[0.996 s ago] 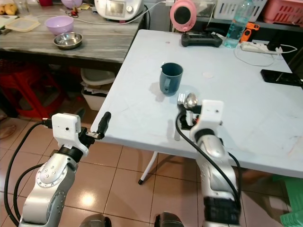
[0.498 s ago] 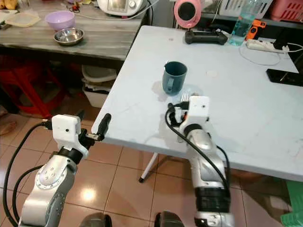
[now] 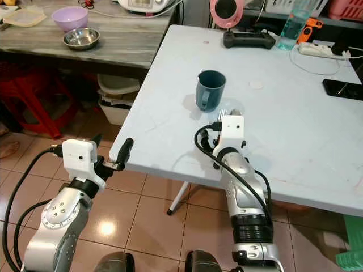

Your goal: Setting the table

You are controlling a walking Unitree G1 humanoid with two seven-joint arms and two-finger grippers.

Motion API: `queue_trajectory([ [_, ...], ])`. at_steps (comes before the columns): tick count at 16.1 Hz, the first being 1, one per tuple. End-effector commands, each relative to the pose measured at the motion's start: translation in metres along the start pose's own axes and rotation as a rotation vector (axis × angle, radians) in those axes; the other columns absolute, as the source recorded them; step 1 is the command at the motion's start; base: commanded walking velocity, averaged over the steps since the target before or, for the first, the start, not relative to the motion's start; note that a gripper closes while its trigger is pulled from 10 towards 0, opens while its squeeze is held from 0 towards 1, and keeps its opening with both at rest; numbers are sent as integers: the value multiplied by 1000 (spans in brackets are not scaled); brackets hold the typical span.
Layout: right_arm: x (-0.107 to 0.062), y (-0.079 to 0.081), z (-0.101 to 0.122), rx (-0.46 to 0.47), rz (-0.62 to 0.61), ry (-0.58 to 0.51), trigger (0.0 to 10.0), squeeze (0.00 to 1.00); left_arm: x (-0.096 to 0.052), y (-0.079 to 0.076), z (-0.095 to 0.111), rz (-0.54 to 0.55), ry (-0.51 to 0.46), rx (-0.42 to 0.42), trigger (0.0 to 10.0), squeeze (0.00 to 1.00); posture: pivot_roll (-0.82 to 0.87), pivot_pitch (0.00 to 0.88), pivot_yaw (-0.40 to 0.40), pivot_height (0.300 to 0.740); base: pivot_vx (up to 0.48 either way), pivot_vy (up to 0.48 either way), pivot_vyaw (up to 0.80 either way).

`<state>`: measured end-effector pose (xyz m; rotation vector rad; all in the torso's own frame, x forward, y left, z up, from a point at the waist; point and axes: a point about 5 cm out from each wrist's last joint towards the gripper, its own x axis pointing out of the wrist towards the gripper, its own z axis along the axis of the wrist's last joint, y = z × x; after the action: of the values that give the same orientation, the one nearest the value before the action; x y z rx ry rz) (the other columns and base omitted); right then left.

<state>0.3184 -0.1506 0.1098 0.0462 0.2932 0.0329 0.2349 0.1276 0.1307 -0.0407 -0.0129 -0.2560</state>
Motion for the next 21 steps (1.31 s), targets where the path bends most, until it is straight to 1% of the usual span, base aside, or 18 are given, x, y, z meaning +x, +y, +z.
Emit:
queue_trajectory([
  [1, 2, -3, -4, 0, -19, 38, 0, 0, -2, -2, 4, -12, -10, 6, 10000, 0, 43, 119, -5, 740, 0, 0, 0],
  [3, 2, -5, -7, 3, -20, 47, 0, 0, -3, -1, 4, -11, -7, 6, 10000, 0, 44, 123, -4, 740, 0, 0, 0],
  [8, 9, -7, -8, -5, 5, 76, 0, 0, -3, 0, 5, -10, -4, 8, 10000, 0, 51, 140, 3, 740, 0, 0, 0],
  [9, 11, -11, -11, 14, 1, 106, 0, 0, -3, 0, 6, -7, -4, 9, 10000, 0, 55, 144, 1, 740, 0, 0, 0],
  [11, 12, -15, -15, 10, -5, 123, 0, 0, -4, 1, 6, -3, -1, 10, 10000, 0, 58, 145, 1, 740, 0, 0, 0],
  [16, 9, -24, -28, 48, -27, 158, 0, 0, -5, 2, 6, -3, 1, 11, 10000, 0, 61, 147, 3, 740, 0, 0, 0],
  [21, 2, -25, -40, 124, -42, 207, 0, 0, -6, 2, 6, -8, 1, 10, 10000, 0, 60, 147, 2, 740, 0, 0, 0],
])
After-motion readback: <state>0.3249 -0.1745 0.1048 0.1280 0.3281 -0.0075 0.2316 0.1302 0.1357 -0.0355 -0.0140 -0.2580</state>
